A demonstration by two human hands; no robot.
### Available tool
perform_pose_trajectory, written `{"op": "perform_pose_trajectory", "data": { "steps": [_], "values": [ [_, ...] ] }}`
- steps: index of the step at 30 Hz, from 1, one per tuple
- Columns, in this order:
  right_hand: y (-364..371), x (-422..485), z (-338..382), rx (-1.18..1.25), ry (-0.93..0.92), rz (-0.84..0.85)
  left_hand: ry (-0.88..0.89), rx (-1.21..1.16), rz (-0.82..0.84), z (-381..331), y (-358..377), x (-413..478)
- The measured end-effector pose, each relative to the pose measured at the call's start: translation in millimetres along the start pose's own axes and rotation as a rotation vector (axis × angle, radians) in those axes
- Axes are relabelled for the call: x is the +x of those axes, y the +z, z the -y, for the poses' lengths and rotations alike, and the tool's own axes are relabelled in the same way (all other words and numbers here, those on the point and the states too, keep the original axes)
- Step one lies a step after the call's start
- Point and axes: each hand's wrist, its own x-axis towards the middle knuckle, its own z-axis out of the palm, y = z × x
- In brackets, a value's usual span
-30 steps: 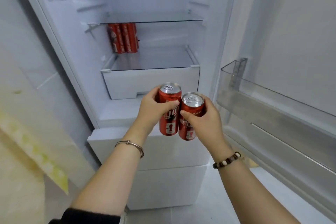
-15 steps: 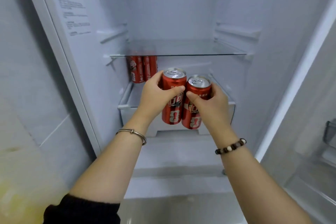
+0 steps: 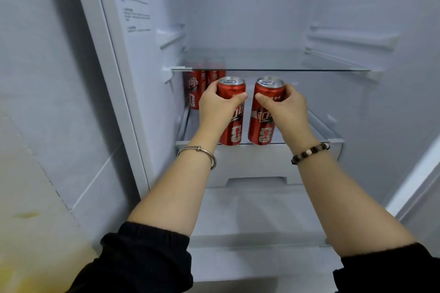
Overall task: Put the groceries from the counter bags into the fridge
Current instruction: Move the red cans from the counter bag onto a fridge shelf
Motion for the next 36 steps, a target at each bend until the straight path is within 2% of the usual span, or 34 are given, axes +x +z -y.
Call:
{"op": "perform_pose_trajectory", "data": {
  "steps": [8, 16, 24, 36],
  "values": [
    [13.0, 20.0, -12.5, -0.016, 0.010, 0.025, -0.037, 0.010, -0.001, 8.8, 0.1, 19.7],
    [21.1, 34.5, -33.7, -0.083, 0.029, 0.234, -0.057, 0.026, -0.086, 21.8, -10.3, 32.4],
    [39.7, 45.0, -53.6, -0.177, 0.064, 0.302, -0.117, 0.315, -0.142, 55.6, -8.5, 17.7],
    [65.4, 54.9, -57.8, -0.174, 0.066, 0.292, -0.183, 0.169, -0.363, 73.8, -11.4, 43.8]
  ]
}}
